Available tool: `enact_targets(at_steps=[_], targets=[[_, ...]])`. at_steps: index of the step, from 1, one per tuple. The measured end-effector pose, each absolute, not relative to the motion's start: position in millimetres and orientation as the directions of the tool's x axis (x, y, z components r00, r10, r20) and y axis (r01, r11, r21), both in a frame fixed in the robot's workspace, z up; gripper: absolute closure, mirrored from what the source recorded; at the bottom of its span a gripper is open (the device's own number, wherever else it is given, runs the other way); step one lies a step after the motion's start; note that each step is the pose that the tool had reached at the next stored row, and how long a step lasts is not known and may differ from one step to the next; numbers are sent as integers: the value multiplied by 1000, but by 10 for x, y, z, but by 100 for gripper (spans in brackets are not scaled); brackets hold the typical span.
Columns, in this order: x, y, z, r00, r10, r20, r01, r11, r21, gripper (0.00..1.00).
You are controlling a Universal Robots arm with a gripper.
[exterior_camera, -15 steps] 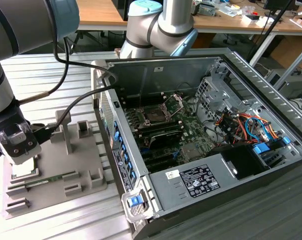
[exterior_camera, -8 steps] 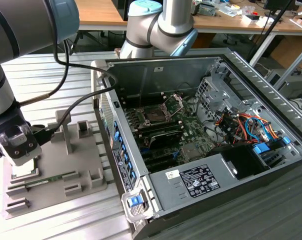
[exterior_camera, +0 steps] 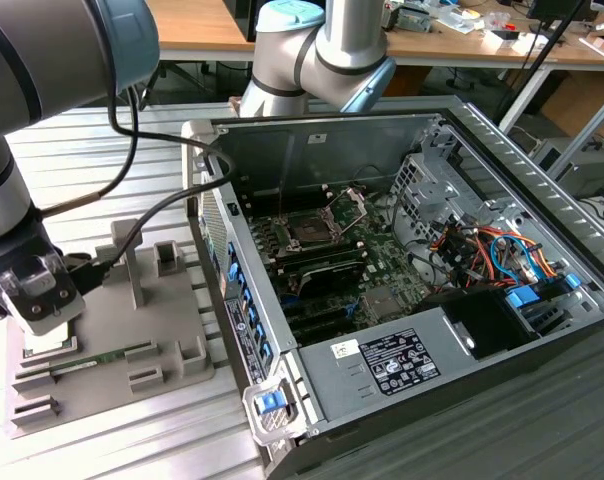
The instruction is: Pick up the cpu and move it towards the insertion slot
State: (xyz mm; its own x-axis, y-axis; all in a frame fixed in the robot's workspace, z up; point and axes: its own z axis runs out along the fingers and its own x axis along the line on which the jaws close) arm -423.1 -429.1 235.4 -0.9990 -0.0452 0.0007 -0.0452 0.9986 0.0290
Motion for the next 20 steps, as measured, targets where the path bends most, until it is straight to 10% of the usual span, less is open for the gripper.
enact_targets(at_steps=[14, 20], targets=[[-4232, -4291, 2096, -999, -45, 1, -45, 999, 29, 89], [-4232, -4291, 2095, -999, -45, 1, -45, 999, 29, 64]])
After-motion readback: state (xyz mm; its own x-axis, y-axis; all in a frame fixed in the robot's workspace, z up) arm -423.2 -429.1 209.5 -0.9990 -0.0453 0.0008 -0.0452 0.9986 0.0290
